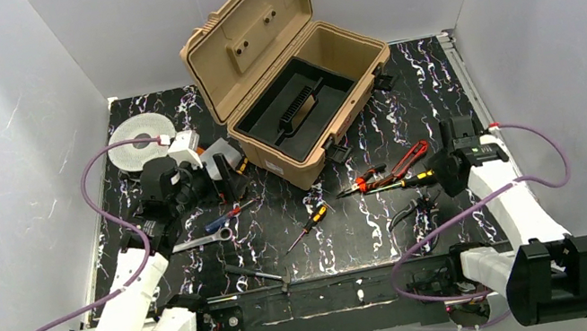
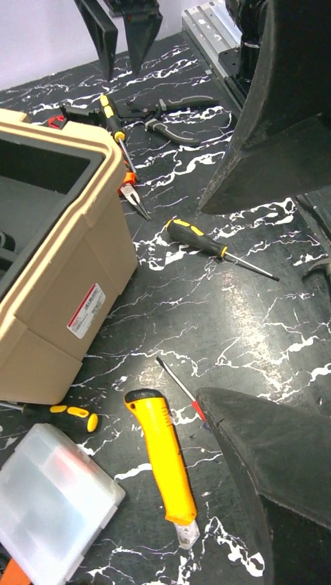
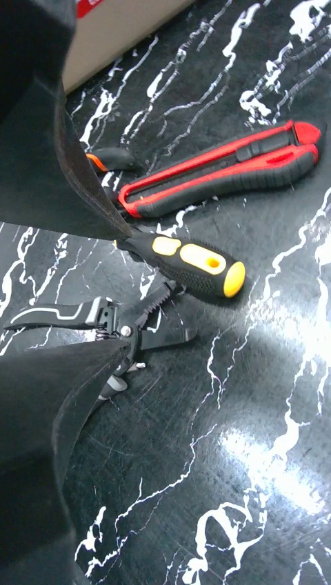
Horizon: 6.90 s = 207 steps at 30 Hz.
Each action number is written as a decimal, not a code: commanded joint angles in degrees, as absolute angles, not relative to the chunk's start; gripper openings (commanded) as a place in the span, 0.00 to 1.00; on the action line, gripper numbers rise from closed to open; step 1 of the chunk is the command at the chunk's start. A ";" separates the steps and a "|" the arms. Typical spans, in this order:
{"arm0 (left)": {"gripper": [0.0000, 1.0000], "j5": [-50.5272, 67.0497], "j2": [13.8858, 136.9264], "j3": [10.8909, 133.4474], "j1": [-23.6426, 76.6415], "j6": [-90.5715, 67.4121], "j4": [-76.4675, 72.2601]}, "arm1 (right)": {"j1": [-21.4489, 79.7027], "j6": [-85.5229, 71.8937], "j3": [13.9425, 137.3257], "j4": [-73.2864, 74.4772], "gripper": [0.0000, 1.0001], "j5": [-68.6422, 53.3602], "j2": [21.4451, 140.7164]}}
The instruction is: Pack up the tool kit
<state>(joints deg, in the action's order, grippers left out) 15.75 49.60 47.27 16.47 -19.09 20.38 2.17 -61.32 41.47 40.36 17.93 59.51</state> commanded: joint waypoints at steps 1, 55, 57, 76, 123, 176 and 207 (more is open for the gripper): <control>0.96 17.67 47.07 46.48 16.70 -18.26 17.70 | 0.62 -66.05 38.88 34.31 0.61 16.53 60.04; 0.96 20.26 46.14 45.73 16.73 -17.69 16.26 | -6.73 -37.51 66.41 -6.97 0.01 10.88 63.13; 0.96 21.10 46.52 45.95 16.70 -17.30 16.42 | -5.35 -36.03 69.70 -8.99 0.01 9.93 66.91; 1.00 21.31 46.89 45.95 16.64 -15.09 16.77 | 10.34 -16.98 102.69 -20.41 0.01 17.96 105.08; 1.00 21.12 45.11 45.96 16.57 -15.38 17.68 | 12.32 -46.81 93.03 4.47 0.84 2.59 99.37; 0.79 -5.53 78.90 35.40 56.41 -15.15 -12.60 | 14.94 -59.72 39.44 32.87 0.74 10.41 43.12; 0.00 9.50 65.76 39.12 58.27 -16.31 -10.37 | 14.94 -42.16 40.60 16.04 0.75 -24.84 40.15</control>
<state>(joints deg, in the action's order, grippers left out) 3.31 69.97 35.33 57.93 -16.91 -11.49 14.92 -48.10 38.26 26.00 -9.82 41.67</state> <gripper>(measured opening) 0.109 0.745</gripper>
